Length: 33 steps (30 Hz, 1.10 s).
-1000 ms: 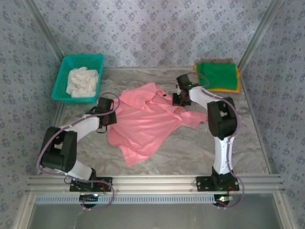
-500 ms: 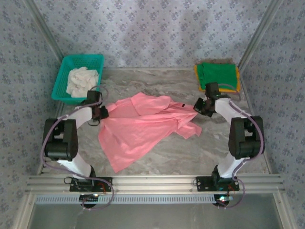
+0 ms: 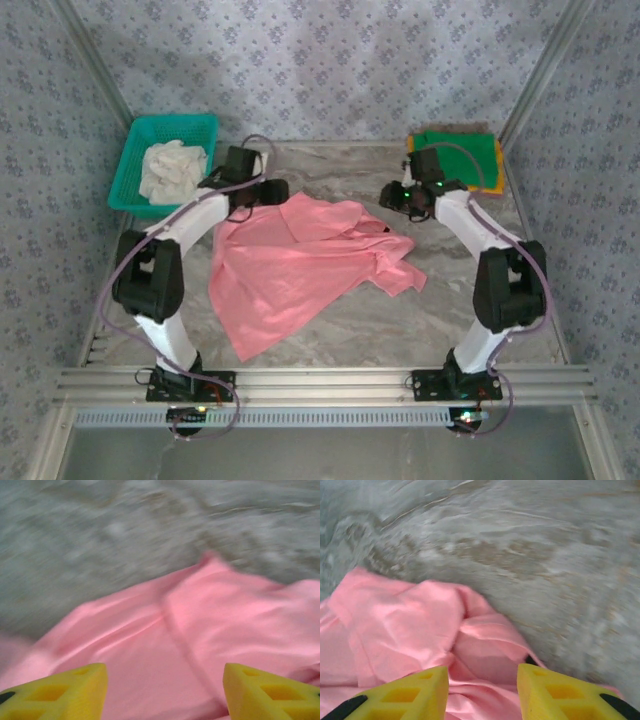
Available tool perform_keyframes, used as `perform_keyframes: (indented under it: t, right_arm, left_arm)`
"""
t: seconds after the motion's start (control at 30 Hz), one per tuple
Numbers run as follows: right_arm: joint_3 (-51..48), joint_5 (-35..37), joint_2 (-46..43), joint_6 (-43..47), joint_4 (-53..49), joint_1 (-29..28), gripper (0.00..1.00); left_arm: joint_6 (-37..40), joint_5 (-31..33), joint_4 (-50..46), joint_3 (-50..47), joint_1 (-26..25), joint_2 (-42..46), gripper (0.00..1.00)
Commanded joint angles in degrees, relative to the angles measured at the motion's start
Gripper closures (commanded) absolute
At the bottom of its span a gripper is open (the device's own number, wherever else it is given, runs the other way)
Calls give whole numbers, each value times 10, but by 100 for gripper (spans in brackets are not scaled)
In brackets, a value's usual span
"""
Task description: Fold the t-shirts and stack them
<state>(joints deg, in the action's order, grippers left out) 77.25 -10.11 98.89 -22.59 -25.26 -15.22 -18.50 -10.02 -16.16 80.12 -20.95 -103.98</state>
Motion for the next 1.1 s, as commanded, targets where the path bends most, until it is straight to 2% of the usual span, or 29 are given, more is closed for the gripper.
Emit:
perform_keyframes:
  t: [0.0,0.07,0.2,0.3,0.33,0.37,0.43,0.53,0.73,0.8,0.93,1.0,1.07]
  right_arm:
    - [74,-3,39,80,-42,-60,56]
    - [86,-5,48,77,-52,-72,56]
    - [54,-41,38,56,-7,-52,56]
    - [40,-27,28,58,-18,-43,56]
    - [31,-28,23,59,-18,-37,56]
    - [20,-30,17,59,-13,-31,56]
    - [-1,-31,4,51,1,-22,56]
    - [-16,-38,-4,43,3,-8,56]
    - [-31,-47,-17,34,-1,3,56]
    - [-34,-46,-24,34,-1,5,56]
    - [-36,-45,-29,31,-4,9,56]
    - [-35,-45,-30,24,-10,13,56]
    - [-38,-46,-33,20,-12,18,56]
  left_arm:
    - [-38,-27,3,-1,-24,-31,32]
    - [-71,-29,3,2,-32,-57,29]
    - [-86,8,-5,-8,-44,-76,27]
    - [-91,22,-3,-20,-46,-70,26]
    - [-93,25,-7,-19,-46,-72,20]
    - [-93,24,-12,-16,-46,-76,20]
    - [-92,15,-11,-7,-48,-89,27]
    - [-94,12,-7,5,-60,-110,23]
    - [-103,2,1,25,-67,-151,24]
    - [-106,2,4,28,-68,-157,29]
    - [-113,9,19,26,-69,-156,50]
    - [-115,11,14,31,-70,-155,70]
    - [-113,15,8,36,-71,-150,79]
